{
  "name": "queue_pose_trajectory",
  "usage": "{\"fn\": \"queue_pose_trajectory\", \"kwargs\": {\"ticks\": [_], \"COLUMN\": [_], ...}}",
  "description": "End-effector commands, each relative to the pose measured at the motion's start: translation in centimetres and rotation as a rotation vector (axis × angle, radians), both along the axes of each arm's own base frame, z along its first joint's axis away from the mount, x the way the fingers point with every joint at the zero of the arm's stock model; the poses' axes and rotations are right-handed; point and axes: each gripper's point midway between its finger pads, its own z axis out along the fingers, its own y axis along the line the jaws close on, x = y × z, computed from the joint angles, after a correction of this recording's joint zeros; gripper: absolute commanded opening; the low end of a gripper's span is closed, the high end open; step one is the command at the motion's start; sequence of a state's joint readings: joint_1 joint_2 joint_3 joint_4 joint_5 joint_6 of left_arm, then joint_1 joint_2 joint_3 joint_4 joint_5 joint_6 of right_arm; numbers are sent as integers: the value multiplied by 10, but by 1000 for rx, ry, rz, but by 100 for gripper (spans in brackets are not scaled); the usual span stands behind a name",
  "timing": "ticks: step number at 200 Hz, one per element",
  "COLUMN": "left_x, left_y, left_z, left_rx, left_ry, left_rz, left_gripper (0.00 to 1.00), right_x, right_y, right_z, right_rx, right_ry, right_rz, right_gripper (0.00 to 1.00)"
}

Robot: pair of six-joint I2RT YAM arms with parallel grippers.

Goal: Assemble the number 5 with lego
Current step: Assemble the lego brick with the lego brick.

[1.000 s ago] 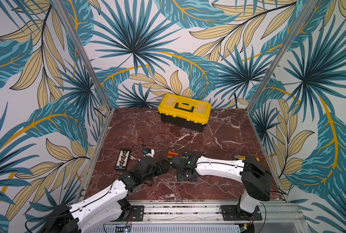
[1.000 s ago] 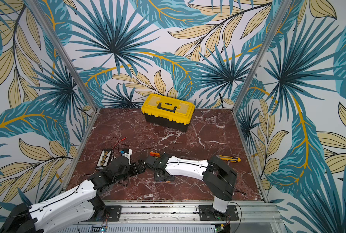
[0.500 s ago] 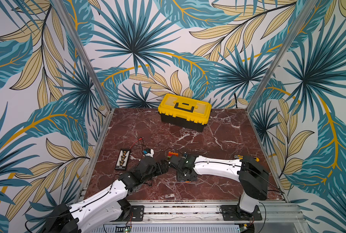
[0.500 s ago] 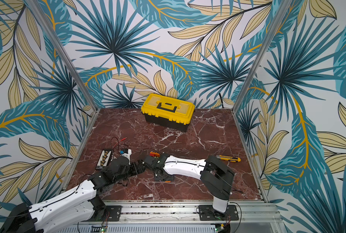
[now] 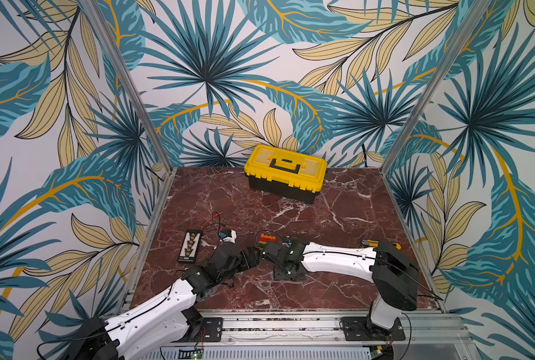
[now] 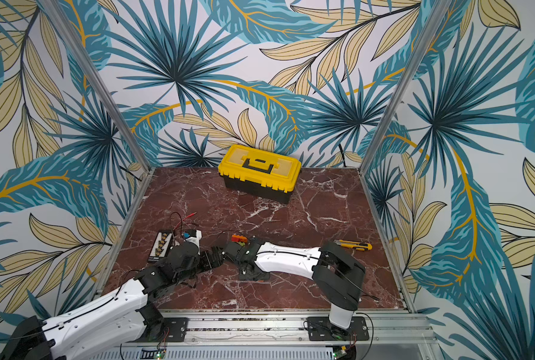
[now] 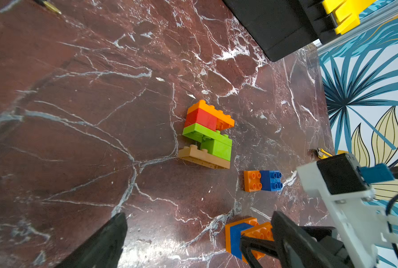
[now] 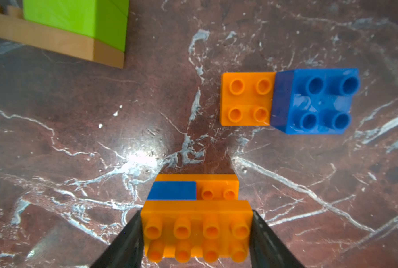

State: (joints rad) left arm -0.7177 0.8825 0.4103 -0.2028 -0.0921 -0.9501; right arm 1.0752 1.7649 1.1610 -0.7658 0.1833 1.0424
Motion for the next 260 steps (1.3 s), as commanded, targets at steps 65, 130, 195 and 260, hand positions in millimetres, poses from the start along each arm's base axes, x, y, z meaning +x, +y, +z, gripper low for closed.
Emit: {"fn": "queue_pose_trajectory", "kwargs": {"ticks": [65, 130, 195, 260], "left_x": [-2, -2, -2, -1], "left_y": [6, 7, 7, 7], "left_z": [-8, -6, -7, -5], "left_rx": [23, 22, 24, 25], "left_ry": [2, 0, -1, -5], "left_rz": [9, 11, 13, 13], "left_gripper": [100, 100, 100, 100], "right_x": [-19, -12, -22, -14], "right_y": [-24, -19, -27, -16], "right_z": [-33, -22, -42, -26], "right_rx": [-118, -150, -151, -113], "right_ry": [103, 92, 127, 93], "right_rz": [4, 37, 8, 25], "right_gripper": [55, 58, 58, 62]}}
